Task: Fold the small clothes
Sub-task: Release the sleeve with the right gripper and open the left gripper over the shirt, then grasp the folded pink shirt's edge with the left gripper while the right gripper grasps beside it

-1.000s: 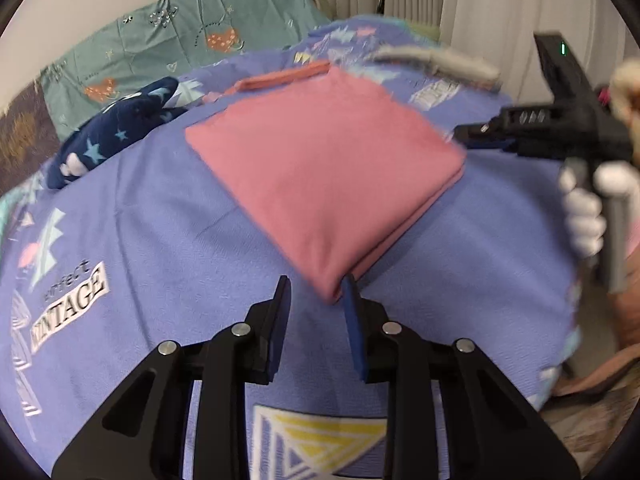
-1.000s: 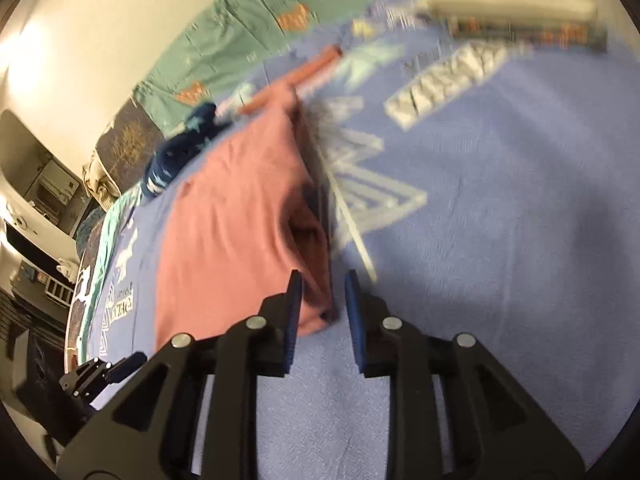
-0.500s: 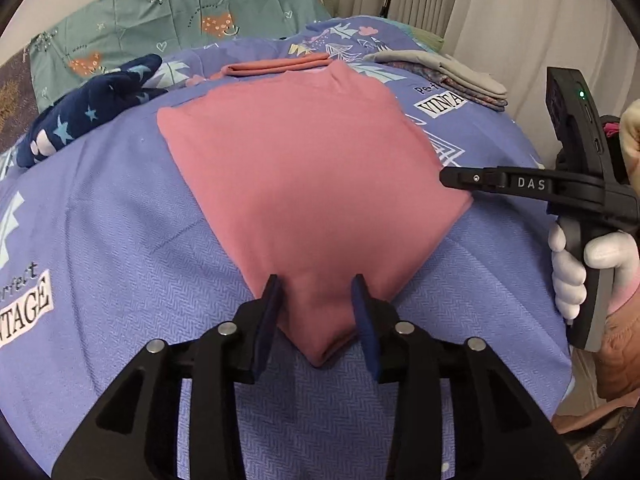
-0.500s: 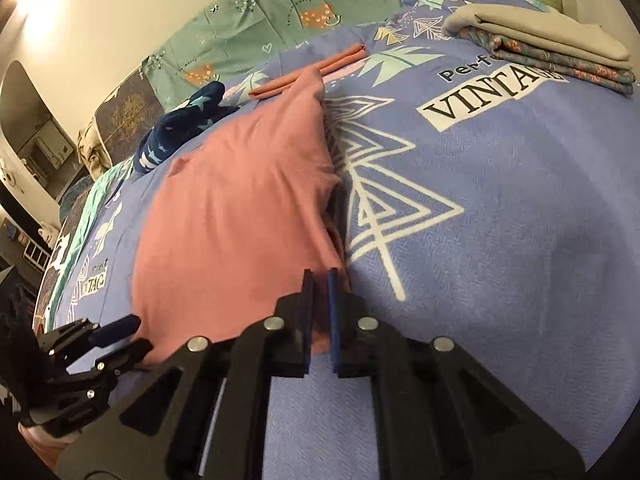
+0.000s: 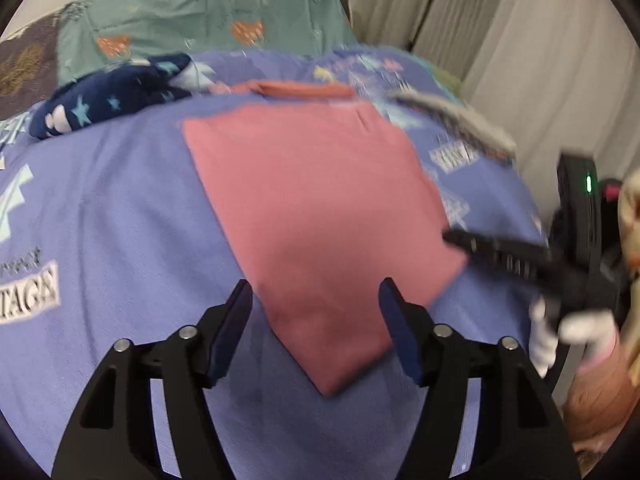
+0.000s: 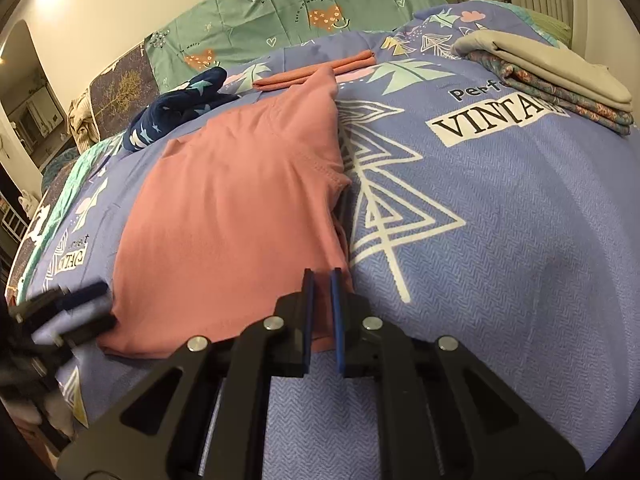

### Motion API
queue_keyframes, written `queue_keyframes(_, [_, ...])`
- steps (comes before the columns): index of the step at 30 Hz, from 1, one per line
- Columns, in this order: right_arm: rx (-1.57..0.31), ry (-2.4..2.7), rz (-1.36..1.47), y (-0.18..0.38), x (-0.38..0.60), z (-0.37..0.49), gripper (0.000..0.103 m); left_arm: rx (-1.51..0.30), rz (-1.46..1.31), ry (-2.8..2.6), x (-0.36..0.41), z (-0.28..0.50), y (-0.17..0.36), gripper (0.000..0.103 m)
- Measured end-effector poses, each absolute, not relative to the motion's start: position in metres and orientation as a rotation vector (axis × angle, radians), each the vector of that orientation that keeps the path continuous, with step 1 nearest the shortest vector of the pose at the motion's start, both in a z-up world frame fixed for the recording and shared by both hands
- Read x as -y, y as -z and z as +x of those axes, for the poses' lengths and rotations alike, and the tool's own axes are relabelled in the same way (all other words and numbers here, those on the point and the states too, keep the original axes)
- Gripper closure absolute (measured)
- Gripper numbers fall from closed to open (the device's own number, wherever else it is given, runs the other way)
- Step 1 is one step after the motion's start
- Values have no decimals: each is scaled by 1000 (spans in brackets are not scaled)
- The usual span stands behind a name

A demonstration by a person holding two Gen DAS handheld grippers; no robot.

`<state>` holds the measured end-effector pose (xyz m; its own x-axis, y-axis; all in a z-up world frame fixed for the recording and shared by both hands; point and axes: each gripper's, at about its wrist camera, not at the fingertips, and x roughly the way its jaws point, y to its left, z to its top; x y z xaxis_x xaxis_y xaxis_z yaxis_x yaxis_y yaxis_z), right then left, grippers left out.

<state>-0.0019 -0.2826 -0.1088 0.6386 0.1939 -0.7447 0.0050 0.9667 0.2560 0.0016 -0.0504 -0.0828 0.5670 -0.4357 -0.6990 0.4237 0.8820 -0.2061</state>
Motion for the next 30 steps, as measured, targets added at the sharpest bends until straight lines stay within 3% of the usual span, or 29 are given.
queue_keyframes(6, [-873, -109, 241, 109, 282, -2, 94, -813, 86, 454, 61, 21, 84, 32])
queue_keyframes(8, [-873, -109, 239, 109, 282, -2, 94, -909, 110, 448, 67, 30, 106, 22])
queue_keyframes(10, [-873, -108, 236, 109, 282, -2, 94, -904, 96, 449, 68, 31, 113, 18])
queue_keyframes(15, [-868, -121, 220, 101, 283, -5, 93, -909, 64, 468, 61, 32, 109, 18])
queue_keyframes(20, [-746, -195, 204, 56, 292, 6, 91, -911, 20, 471, 55, 37, 111, 18])
queue_keyframes(23, [-726, -238, 135, 46, 288, 37, 91, -909, 24, 481, 57, 37, 113, 14])
queue_keyframes(30, [-892, -218, 18, 92, 274, 129, 89, -896, 21, 477, 55, 35, 112, 13])
